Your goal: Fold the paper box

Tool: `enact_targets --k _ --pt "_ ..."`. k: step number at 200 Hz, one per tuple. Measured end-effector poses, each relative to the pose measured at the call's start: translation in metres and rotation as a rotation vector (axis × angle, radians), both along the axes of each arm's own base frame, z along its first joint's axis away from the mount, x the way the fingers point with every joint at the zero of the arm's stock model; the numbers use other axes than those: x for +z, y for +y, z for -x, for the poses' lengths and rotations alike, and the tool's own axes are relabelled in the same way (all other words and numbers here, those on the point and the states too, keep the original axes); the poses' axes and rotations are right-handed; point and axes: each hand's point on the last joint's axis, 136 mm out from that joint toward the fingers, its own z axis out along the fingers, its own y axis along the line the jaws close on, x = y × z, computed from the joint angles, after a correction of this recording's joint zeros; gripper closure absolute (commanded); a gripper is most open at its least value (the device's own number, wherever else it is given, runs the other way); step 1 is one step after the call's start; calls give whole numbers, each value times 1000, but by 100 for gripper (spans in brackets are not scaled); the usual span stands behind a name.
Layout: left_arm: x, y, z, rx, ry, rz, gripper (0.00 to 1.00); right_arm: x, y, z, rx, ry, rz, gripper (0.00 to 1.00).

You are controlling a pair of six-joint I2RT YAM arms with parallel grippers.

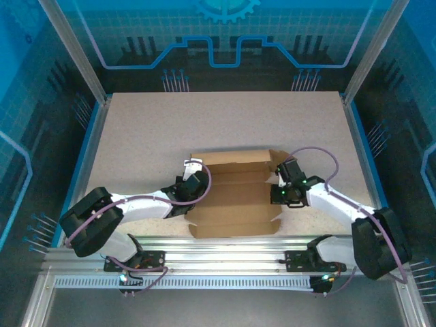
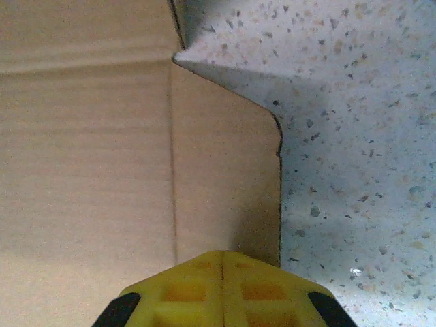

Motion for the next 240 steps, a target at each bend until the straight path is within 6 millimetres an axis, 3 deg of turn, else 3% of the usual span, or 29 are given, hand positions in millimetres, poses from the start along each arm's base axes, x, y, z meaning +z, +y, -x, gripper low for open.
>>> enact_targets --k 127,152,174,197,215,230,240 --pt "3 12 8 35 9 -1 81 -12 9 -20 24 61 114 99" --pt "5 14 10 44 9 5 81 -6 14 -22 65 30 103 92" --pt "4 15 10 51 11 9 81 20 22 -28 106 -40 63 86" --pt "4 16 11 54 11 7 80 65 33 -44 160 -140 23 78" --pt "4 16 11 54 11 7 80 103 36 -55 184 -213 2 64" --pt "4 16 11 54 12 6 80 135 33 -65 197 -265 -1 59" --pt "4 16 11 54 13 6 80 154 27 -72 193 -293 5 48"
